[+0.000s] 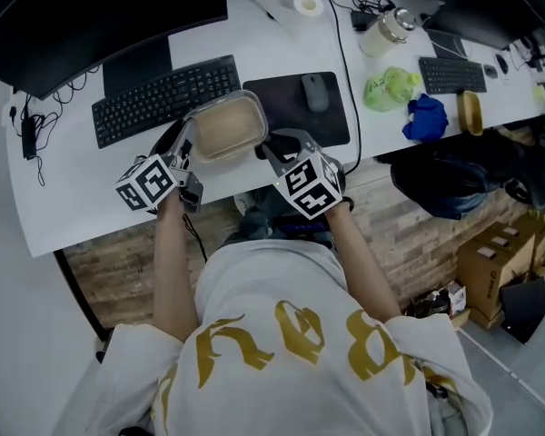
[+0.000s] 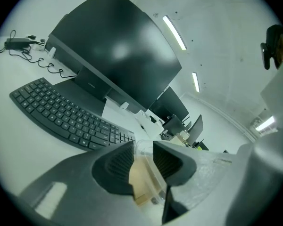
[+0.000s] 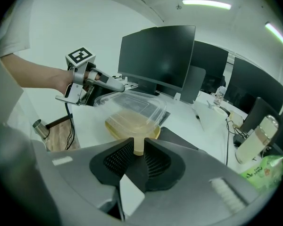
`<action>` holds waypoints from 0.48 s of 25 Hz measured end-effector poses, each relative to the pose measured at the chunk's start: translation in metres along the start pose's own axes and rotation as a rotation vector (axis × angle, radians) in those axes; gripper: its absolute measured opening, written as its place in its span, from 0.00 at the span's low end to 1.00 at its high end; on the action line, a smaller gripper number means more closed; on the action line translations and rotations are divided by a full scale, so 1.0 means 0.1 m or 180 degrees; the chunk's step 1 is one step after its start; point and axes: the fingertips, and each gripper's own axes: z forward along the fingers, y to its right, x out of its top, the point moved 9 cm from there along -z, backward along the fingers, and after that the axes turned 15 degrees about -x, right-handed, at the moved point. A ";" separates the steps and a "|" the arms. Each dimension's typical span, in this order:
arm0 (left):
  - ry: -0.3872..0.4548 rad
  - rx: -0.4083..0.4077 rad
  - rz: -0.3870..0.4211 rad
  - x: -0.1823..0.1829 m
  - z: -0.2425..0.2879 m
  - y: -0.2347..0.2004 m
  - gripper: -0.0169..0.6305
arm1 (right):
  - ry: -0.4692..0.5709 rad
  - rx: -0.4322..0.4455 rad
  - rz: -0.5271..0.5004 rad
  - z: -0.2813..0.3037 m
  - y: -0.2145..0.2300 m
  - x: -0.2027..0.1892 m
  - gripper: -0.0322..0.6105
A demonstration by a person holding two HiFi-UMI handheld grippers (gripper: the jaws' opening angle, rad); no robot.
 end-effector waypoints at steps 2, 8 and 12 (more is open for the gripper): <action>0.0054 -0.0022 -0.0016 0.02 -0.04 0.04 0.22 | 0.0032 0.0010 -0.0011 -0.03 0.00 0.03 0.20; 0.0170 -0.0047 0.0062 0.10 -0.14 0.16 0.20 | 0.0153 -0.0049 -0.0080 -0.11 0.02 0.14 0.20; 0.0247 -0.0063 0.0043 0.15 -0.23 0.21 0.20 | 0.0241 -0.0057 -0.0096 -0.14 0.04 0.26 0.20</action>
